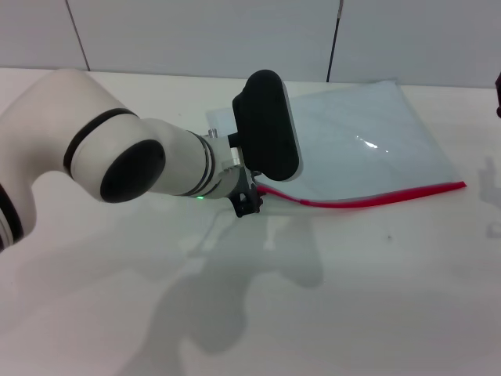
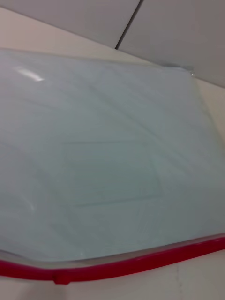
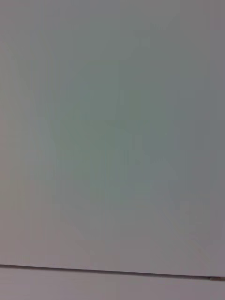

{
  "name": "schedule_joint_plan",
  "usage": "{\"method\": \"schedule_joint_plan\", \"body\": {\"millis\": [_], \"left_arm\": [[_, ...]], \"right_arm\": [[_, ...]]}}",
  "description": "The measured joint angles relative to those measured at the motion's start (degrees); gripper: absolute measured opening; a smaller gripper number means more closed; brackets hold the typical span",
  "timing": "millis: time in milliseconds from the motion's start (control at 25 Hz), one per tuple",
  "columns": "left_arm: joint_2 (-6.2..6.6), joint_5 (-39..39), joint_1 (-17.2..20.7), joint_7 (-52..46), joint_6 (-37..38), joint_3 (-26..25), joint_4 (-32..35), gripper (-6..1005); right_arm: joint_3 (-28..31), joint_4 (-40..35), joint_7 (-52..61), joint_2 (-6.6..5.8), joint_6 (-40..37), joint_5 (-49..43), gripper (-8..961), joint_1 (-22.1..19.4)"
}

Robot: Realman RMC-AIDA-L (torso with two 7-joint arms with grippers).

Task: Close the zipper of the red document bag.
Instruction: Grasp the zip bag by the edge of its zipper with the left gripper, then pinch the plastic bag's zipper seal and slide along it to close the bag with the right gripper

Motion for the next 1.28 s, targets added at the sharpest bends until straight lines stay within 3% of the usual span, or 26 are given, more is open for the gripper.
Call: {"method": "schedule_joint_plan", "body": {"millis": [240, 440, 840, 1120, 1280], "left_arm": [[0.00, 0.1, 0.1, -0.5, 0.6, 0.3, -0.1, 244], [0.15, 0.1, 0.9, -2.1, 2.7, 0.3, -0.7, 134], [0.42, 0.5, 5.5, -2.3, 6.0, -0.8, -6.1, 67], [0.36, 5.0, 10.2, -2.4, 6.3, -2.5, -12.3, 56], [0.40, 6.9, 12.6, -3.1, 7.6, -3.1, -15.8, 56]], "right_arm": [[0.0, 0.0, 0.0, 0.00, 0.0, 0.0, 521, 0.0], [0.0, -0.3, 0.0, 0.00, 0.0, 0.0, 521, -0.2], [0.2, -4.2, 0.0, -0.23, -3.9, 2.3, 521, -0.6], [2.0, -10.4, 0.0, -1.06, -10.6, 3.3, 521, -1.5], [4.1, -15.5, 0.0, -2.24, -14.7, 3.2, 521, -2.9]]}}
